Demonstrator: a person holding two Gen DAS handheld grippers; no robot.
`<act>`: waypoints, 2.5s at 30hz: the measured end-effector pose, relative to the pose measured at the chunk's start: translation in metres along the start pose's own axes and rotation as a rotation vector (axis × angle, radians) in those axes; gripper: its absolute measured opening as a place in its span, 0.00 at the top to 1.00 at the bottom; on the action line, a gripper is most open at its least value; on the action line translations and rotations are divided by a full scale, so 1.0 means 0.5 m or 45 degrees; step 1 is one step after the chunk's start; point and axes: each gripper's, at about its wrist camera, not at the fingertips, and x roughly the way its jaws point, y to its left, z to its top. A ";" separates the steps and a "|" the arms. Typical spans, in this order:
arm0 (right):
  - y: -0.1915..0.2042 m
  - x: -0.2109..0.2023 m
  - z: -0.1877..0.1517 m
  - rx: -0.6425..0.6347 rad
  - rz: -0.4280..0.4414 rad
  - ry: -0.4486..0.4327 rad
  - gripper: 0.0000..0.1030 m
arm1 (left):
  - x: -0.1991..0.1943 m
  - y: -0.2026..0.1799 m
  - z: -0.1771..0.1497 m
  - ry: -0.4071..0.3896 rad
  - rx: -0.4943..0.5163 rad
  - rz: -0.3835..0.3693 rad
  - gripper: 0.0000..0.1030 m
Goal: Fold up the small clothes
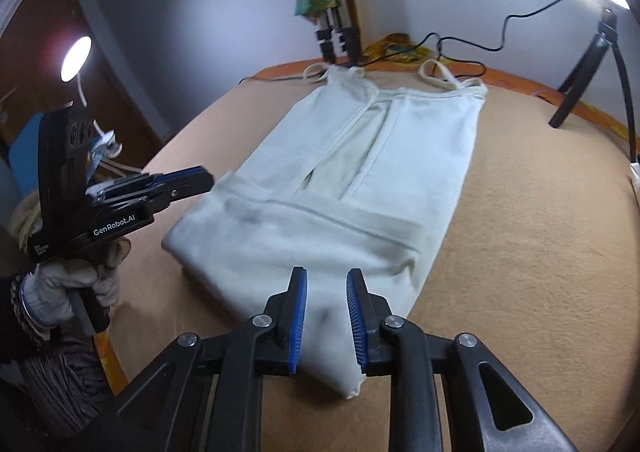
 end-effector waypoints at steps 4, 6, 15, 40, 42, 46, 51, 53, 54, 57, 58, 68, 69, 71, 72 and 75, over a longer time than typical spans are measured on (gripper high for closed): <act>-0.006 0.011 -0.029 0.003 -0.042 0.062 0.80 | 0.027 -0.026 -0.020 0.077 0.142 0.091 0.86; -0.012 0.005 -0.034 0.012 -0.038 0.064 0.80 | 0.030 -0.018 -0.020 0.096 0.127 0.107 0.83; -0.067 -0.048 -0.002 0.127 -0.071 0.002 0.69 | 0.007 0.038 0.031 0.085 -0.070 0.060 0.63; -0.316 0.105 0.236 0.275 0.060 -0.024 0.57 | 0.243 0.200 0.228 0.189 -0.256 -0.200 0.52; -0.332 0.117 0.248 0.299 0.083 -0.029 0.59 | 0.257 0.203 0.244 0.182 -0.248 -0.204 0.52; -0.354 0.134 0.271 0.326 0.122 -0.046 0.61 | 0.287 0.209 0.270 0.189 -0.237 -0.214 0.52; -0.364 0.162 0.293 0.336 0.135 -0.041 0.61 | 0.313 0.209 0.292 0.175 -0.209 -0.219 0.52; -0.364 0.170 0.302 0.333 0.141 -0.048 0.61 | 0.322 0.206 0.300 0.172 -0.200 -0.217 0.52; -0.365 0.174 0.308 0.338 0.143 -0.048 0.61 | 0.326 0.206 0.303 0.171 -0.198 -0.215 0.52; -0.366 0.184 0.322 0.343 0.132 -0.048 0.61 | 0.337 0.202 0.312 0.166 -0.189 -0.200 0.54; -0.364 0.187 0.326 0.336 0.125 -0.047 0.62 | 0.339 0.200 0.313 0.165 -0.183 -0.192 0.62; -0.346 0.180 0.348 0.308 0.112 -0.080 0.96 | 0.335 0.206 0.320 0.172 -0.222 -0.274 0.97; -0.340 0.169 0.351 0.297 0.114 -0.093 0.96 | 0.326 0.206 0.321 0.159 -0.226 -0.282 0.97; -0.326 0.149 0.356 0.270 0.110 -0.110 0.96 | 0.308 0.204 0.326 0.134 -0.226 -0.289 0.97; -0.317 0.137 0.358 0.255 0.106 -0.117 0.96 | 0.293 0.202 0.329 0.119 -0.230 -0.303 0.97; -0.290 0.102 0.364 0.224 0.111 -0.146 0.97 | 0.257 0.195 0.336 0.086 -0.226 -0.329 0.97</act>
